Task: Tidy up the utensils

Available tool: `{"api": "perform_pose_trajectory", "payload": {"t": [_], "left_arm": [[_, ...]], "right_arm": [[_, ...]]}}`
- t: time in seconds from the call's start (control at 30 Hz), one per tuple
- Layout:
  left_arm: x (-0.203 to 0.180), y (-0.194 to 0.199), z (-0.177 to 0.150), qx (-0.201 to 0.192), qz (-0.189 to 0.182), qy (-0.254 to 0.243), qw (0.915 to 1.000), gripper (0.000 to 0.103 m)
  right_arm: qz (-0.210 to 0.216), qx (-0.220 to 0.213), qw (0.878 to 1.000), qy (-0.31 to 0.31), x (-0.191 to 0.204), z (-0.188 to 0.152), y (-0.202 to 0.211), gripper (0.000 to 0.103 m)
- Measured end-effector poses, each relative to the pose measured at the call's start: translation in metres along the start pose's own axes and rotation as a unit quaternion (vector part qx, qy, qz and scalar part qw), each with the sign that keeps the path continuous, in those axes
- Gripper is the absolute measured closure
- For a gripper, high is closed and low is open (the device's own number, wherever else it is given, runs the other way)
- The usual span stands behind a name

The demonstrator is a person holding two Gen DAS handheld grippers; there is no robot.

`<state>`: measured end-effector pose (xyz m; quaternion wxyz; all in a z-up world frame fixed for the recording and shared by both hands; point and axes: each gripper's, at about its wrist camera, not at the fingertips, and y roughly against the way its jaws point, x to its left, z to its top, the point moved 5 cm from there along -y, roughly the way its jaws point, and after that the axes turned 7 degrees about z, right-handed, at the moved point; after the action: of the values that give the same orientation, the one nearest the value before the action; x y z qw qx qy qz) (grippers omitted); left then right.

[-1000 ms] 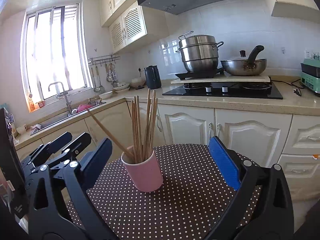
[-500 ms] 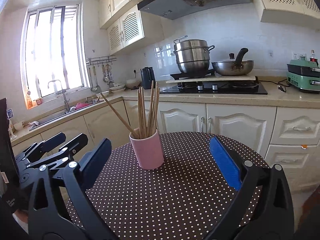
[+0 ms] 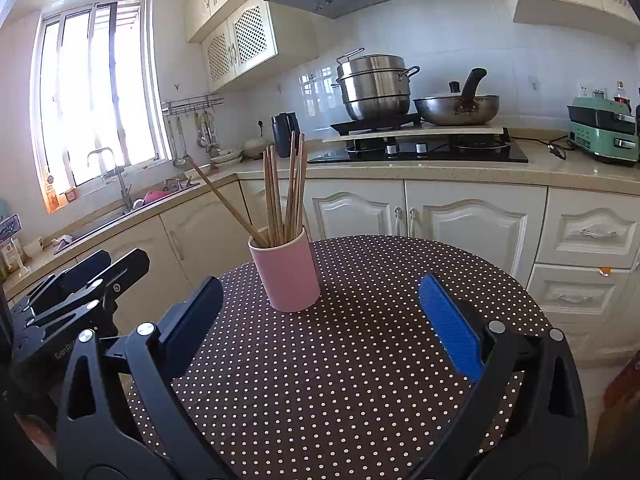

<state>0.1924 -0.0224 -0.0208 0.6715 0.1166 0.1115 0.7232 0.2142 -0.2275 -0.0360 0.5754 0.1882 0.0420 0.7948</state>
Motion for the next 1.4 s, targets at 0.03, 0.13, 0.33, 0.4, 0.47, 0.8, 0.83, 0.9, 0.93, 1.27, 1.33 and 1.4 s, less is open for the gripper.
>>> {"api": "perform_pose_trajectory", "payload": {"t": [0.03, 0.13, 0.33, 0.4, 0.47, 0.8, 0.83, 0.9, 0.93, 1.27, 1.33, 1.4], "left_arm": [[0.0, 0.0, 0.001, -0.001, 0.001, 0.001, 1.0, 0.035], [0.0, 0.002, 0.002, -0.001, -0.002, 0.003, 1.0, 0.035], [0.0, 0.002, 0.002, -0.002, -0.001, 0.004, 1.0, 0.035], [0.0, 0.002, 0.002, -0.001, -0.004, 0.007, 1.0, 0.035], [0.0, 0.001, 0.001, 0.0, -0.003, 0.008, 1.0, 0.035], [0.001, -0.002, 0.0, 0.007, 0.0, 0.014, 0.9999, 0.034], [0.001, -0.002, -0.001, 0.008, 0.0, 0.015, 0.9999, 0.034], [0.001, -0.003, -0.001, 0.009, 0.0, 0.016, 0.9998, 0.034], [0.002, -0.003, -0.001, 0.009, 0.001, 0.017, 0.9998, 0.034], [0.006, -0.011, -0.004, 0.02, 0.004, 0.023, 0.9995, 0.034], [0.006, -0.012, -0.004, 0.021, 0.001, 0.022, 0.9995, 0.034], [0.007, -0.013, -0.004, 0.021, 0.001, 0.021, 0.9996, 0.034]], "right_arm": [[-0.001, 0.0, 1.0, 0.0, 0.001, 0.0, 0.001, 0.006], [0.003, 0.001, 1.0, 0.0, 0.002, 0.001, 0.003, 0.006], [0.005, -0.002, 1.0, 0.001, 0.003, 0.004, 0.006, 0.006], [0.005, -0.001, 1.0, 0.0, 0.003, 0.004, 0.006, 0.006], [0.005, 0.0, 1.0, -0.005, 0.002, 0.004, 0.006, 0.006], [0.008, 0.004, 1.0, -0.021, -0.003, 0.001, 0.004, 0.006], [0.008, 0.004, 1.0, -0.022, -0.004, 0.001, 0.004, 0.006], [0.009, 0.005, 1.0, -0.022, -0.003, 0.001, 0.004, 0.006], [0.011, 0.006, 1.0, -0.02, -0.003, 0.001, 0.004, 0.006], [0.011, 0.012, 1.0, -0.025, -0.004, -0.001, -0.001, 0.006], [0.012, 0.013, 0.999, -0.028, -0.005, -0.001, -0.002, 0.006], [0.011, 0.013, 0.999, -0.03, -0.006, -0.001, -0.002, 0.006]]}}
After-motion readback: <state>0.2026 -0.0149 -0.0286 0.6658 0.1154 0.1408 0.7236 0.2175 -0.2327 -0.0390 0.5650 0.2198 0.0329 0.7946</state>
